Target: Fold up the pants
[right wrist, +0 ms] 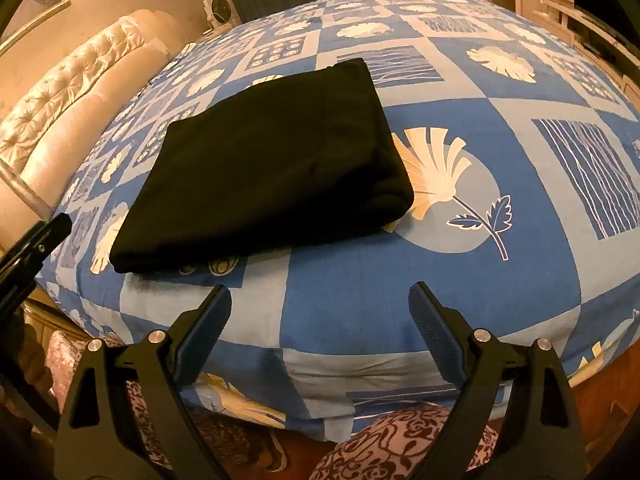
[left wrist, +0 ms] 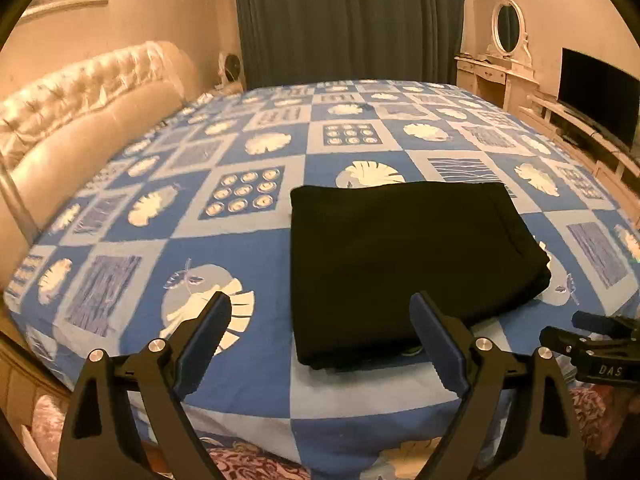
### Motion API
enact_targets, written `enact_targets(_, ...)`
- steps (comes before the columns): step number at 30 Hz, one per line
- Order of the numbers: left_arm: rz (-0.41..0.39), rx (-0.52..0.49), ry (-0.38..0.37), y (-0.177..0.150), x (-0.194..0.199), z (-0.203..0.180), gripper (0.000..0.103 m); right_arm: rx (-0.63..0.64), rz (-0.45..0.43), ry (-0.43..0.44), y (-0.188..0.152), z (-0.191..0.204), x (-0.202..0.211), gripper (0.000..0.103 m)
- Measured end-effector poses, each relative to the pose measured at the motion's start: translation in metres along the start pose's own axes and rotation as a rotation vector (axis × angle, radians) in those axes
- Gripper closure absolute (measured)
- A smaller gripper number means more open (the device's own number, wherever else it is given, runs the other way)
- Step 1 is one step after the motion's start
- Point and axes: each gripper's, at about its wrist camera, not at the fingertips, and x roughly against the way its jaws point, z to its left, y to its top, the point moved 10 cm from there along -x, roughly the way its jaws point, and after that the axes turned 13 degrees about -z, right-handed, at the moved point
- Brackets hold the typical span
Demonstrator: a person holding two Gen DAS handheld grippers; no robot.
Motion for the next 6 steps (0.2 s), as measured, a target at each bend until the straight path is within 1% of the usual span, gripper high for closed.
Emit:
enact_targets(3, 0.024, 0.048, 0.011, 0.000, -0.014, 0.012, 0.013, -0.037, 0.010, 0.010, 0.005, -0.006, -0.001, 0.013)
enact_targets(6, 0.038, 0.097, 0.004, 0.002, -0.036, 0.030, 0.013, -0.069, -0.001, 0.010, 0.021, -0.017, -0.005, 0.013)
